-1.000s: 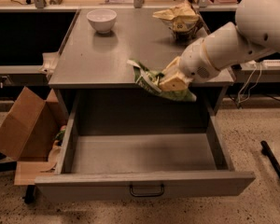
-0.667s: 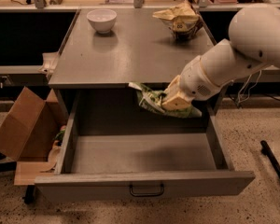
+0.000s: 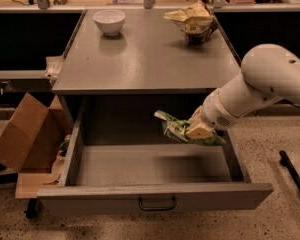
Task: Place green jalapeno chip bag into top drawer
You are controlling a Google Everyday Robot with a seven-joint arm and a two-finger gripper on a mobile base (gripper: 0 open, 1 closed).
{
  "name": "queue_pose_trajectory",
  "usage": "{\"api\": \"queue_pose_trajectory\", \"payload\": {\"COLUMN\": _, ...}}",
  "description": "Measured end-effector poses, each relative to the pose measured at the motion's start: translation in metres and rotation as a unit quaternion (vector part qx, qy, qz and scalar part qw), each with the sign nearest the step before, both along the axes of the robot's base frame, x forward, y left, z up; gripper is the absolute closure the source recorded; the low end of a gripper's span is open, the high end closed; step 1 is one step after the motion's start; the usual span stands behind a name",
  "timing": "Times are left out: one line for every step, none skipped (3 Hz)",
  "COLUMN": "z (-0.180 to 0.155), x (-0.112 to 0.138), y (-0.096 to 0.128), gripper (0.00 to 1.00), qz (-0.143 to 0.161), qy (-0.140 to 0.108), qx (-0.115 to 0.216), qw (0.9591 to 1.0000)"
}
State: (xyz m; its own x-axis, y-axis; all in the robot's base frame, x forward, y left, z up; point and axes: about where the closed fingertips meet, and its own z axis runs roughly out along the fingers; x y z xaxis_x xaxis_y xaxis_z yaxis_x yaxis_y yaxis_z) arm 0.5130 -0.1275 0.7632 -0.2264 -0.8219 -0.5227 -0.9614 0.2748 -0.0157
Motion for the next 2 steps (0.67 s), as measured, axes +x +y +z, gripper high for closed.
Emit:
{"api": "queue_pose_trajectory", "payload": {"z": -0.041, "x": 0.010, "y": -0.015, "gripper": 1.00, "qz": -0.027, "qy": 0.012, "qx": -0.005, "qw": 0.9995}}
{"api": "queue_pose_trajectory", "payload": {"z": -0.070, "x": 0.021, "y": -0.025, "gripper": 0.74, "qz": -0.050, "qy": 0.023, "qx": -0.007, "qw": 0.9985}}
